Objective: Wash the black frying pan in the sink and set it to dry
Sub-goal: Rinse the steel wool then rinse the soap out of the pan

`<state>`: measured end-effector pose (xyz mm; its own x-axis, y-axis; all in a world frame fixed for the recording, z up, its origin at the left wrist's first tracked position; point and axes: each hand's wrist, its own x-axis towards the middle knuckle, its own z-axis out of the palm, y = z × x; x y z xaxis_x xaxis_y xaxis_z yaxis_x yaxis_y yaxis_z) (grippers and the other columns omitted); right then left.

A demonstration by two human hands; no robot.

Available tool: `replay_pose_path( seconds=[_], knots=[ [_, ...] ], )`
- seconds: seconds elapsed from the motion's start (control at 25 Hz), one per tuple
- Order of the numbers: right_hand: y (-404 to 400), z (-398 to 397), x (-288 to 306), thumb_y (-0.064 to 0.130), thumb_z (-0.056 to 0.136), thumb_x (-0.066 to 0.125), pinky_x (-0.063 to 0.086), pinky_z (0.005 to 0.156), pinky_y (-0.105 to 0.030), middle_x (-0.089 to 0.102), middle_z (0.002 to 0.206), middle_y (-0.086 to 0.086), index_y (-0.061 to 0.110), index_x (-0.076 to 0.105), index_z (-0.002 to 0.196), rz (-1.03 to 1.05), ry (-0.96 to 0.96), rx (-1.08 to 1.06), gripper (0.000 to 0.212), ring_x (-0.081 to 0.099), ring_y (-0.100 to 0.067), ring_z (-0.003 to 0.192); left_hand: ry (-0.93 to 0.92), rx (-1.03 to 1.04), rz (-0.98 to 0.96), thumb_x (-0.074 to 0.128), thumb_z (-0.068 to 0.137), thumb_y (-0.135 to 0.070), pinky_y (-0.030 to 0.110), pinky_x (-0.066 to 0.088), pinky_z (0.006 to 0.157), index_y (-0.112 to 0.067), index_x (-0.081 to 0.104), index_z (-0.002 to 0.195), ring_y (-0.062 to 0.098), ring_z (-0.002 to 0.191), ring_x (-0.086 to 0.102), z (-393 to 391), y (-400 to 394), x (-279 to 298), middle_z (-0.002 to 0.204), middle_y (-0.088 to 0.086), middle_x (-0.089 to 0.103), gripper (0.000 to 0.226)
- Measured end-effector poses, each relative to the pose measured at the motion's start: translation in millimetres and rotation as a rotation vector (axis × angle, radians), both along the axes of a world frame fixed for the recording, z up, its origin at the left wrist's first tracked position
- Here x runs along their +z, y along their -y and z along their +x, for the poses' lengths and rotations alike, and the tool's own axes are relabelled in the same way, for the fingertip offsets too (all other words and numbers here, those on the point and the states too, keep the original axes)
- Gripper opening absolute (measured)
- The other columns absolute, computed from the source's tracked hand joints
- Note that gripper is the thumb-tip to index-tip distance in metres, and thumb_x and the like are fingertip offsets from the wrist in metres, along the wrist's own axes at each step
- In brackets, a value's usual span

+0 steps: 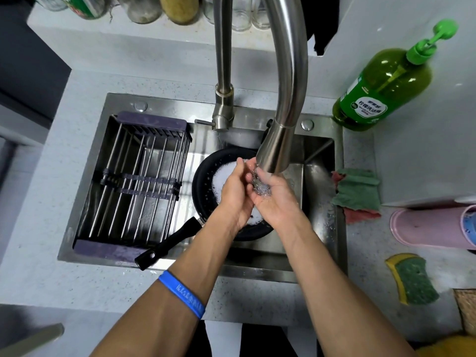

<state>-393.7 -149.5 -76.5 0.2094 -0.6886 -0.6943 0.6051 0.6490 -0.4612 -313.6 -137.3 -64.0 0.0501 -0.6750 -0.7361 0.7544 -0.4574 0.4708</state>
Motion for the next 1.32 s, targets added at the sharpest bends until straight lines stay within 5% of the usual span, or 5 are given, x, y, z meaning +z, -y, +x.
replay_pose_path(
  seconds=[0.24, 0.56, 0.76, 0.96, 1.32],
  knots=[
    [8.3, -16.0, 12.9, 0.019, 0.094, 0.044, 0.049, 0.064, -0.033, 0.066, 0.083, -0.013, 0.005, 0.067, 0.1, 0.034, -0.058, 0.069, 0.027, 0.061, -0.022, 0.072, 0.129, -0.19, 0.055, 0.045, 0.101, -0.035, 0.026, 0.048, 0.063, -0.019, 0.068, 0.085, 0.008, 0.054, 0.06, -9.1, -1.5, -4.3, 0.062, -0.006, 0.067, 0.032],
    [34.9, -101.4, 0.8, 0.005, 0.087, 0.073, 0.063, 0.075, -0.035, 0.064, 0.106, -0.011, 0.015, 0.059, 0.093, 0.012, -0.693, 0.072, 0.018, 0.064, -0.022, 0.09, 0.28, -0.385, 0.075, 0.047, 0.094, -0.011, 0.029, 0.053, 0.081, -0.013, 0.068, 0.107, 0.019, 0.095, 0.065, -19.3, -0.7, -29.6, 0.109, 0.006, 0.073, 0.025],
    [101.8, -166.0, 0.8, 0.019, 0.087, 0.075, 0.051, 0.059, -0.015, 0.067, 0.106, -0.001, 0.015, 0.062, 0.111, -0.188, -1.077, 0.018, 0.027, 0.063, -0.007, 0.081, 0.304, -0.374, 0.094, 0.05, 0.097, -0.011, 0.027, 0.056, 0.078, -0.008, 0.066, 0.116, 0.02, 0.096, 0.066, -25.0, 3.7, -38.9, 0.106, 0.006, 0.074, 0.025],
    [117.4, -187.7, -19.3, 0.032, 0.087, 0.065, 0.054, 0.082, -0.034, 0.066, 0.109, -0.006, 0.017, 0.07, 0.106, -0.365, -1.57, 0.278, 0.025, 0.064, -0.025, 0.098, 0.326, -0.362, 0.088, 0.047, 0.097, -0.01, 0.025, 0.056, 0.079, -0.004, 0.069, 0.108, 0.016, 0.089, 0.069, -26.3, 6.2, -39.9, 0.103, 0.008, 0.074, 0.025],
    [-1.4, -4.9, 3.3, 0.009, 0.102, 0.037, 0.057, 0.084, -0.033, 0.072, 0.114, -0.022, -0.001, 0.065, 0.118, 0.061, 0.02, -0.046, 0.033, 0.071, -0.028, 0.098, -0.013, -0.062, 0.056, 0.036, 0.102, -0.042, 0.029, 0.055, 0.076, -0.01, 0.071, 0.096, 0.017, 0.08, 0.07, -16.0, 3.4, -20.8, 0.086, 0.007, 0.074, 0.047]
  ],
)
